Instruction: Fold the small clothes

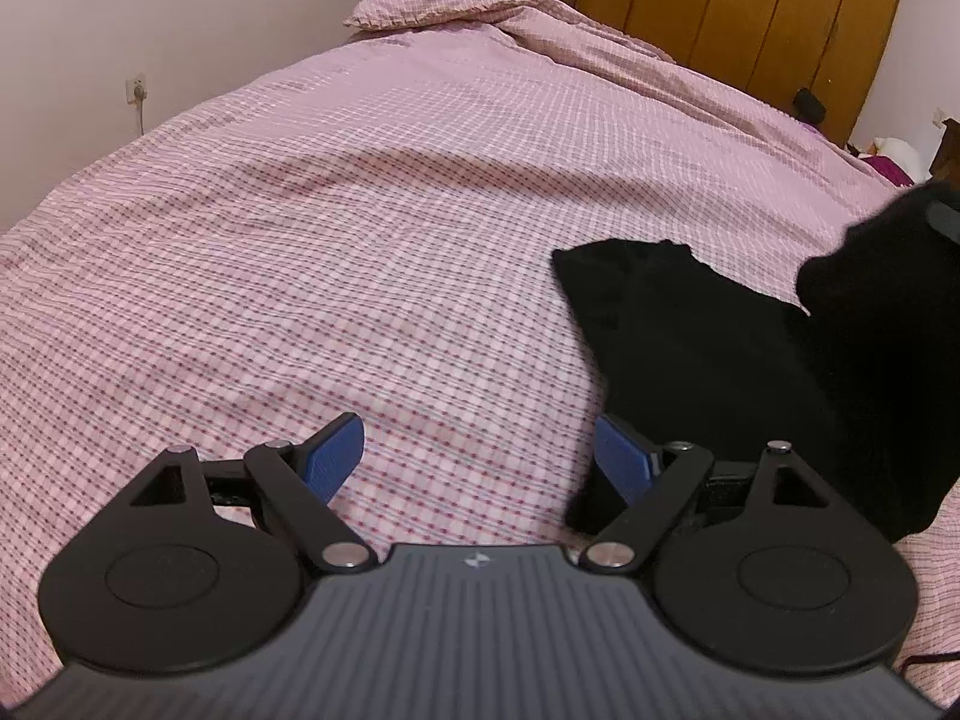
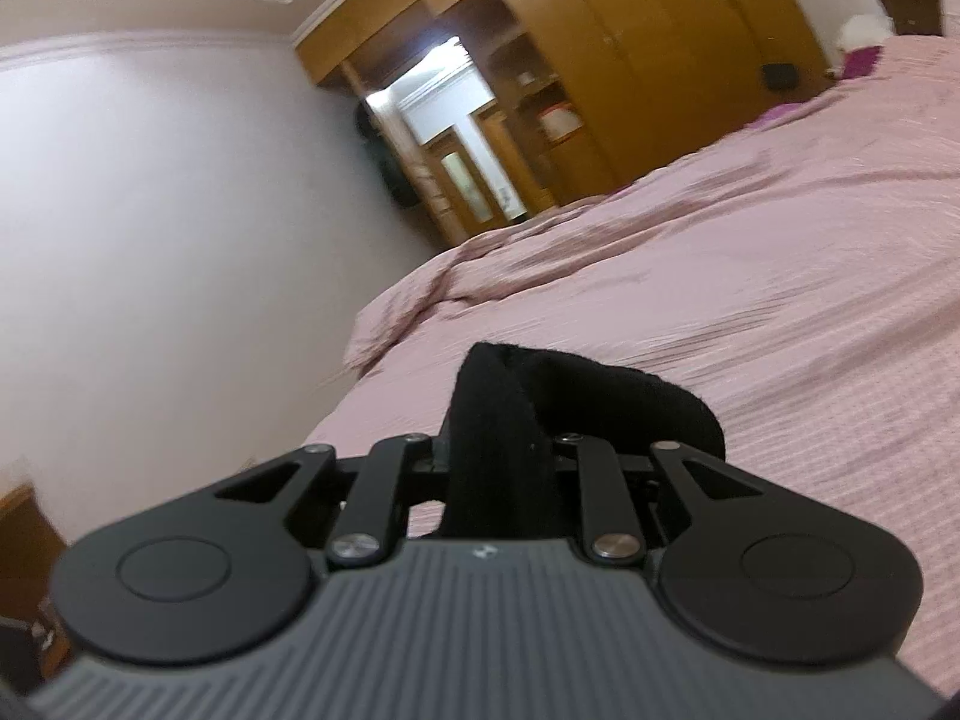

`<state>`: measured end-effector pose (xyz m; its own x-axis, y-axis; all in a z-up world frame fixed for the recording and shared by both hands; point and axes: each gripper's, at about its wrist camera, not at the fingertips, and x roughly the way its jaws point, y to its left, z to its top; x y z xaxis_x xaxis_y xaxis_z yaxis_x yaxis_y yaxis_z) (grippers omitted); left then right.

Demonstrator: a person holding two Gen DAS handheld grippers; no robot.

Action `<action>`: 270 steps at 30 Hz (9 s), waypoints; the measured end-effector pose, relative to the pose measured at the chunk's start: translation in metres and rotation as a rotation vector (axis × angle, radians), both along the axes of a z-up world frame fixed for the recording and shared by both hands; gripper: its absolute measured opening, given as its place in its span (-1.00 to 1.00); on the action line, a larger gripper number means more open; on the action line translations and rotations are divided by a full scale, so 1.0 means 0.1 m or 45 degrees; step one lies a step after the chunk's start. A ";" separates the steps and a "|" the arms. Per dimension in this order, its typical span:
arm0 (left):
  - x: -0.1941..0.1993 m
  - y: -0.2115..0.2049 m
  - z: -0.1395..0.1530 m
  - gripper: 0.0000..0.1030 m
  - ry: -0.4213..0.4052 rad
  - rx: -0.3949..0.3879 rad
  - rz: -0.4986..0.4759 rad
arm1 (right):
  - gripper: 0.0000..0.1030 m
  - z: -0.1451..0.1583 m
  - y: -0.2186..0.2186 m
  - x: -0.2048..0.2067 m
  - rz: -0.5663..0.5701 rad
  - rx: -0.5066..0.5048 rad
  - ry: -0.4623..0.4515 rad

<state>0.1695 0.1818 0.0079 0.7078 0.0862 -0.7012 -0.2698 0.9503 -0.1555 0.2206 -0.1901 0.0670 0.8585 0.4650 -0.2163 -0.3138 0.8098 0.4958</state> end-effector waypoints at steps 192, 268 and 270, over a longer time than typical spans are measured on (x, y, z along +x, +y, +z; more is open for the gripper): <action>0.87 -0.13 -0.52 0.95 0.006 -0.364 -0.291 | 0.58 -1.12 -0.15 0.51 0.351 0.181 0.556; -0.88 -1.42 -0.32 0.62 -0.030 0.048 -0.392 | -0.31 -0.87 -1.05 -1.78 -0.048 -0.193 0.416; -0.87 -1.38 -0.33 0.63 -0.029 0.017 -0.381 | -0.28 -0.89 -1.03 -1.80 -0.057 -0.204 0.408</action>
<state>0.0824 0.0434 -0.0255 0.7184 -0.1193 -0.6853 0.0261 0.9891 -0.1449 0.0404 -0.2929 -0.0218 0.7540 0.3669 -0.5449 -0.1255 0.8946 0.4288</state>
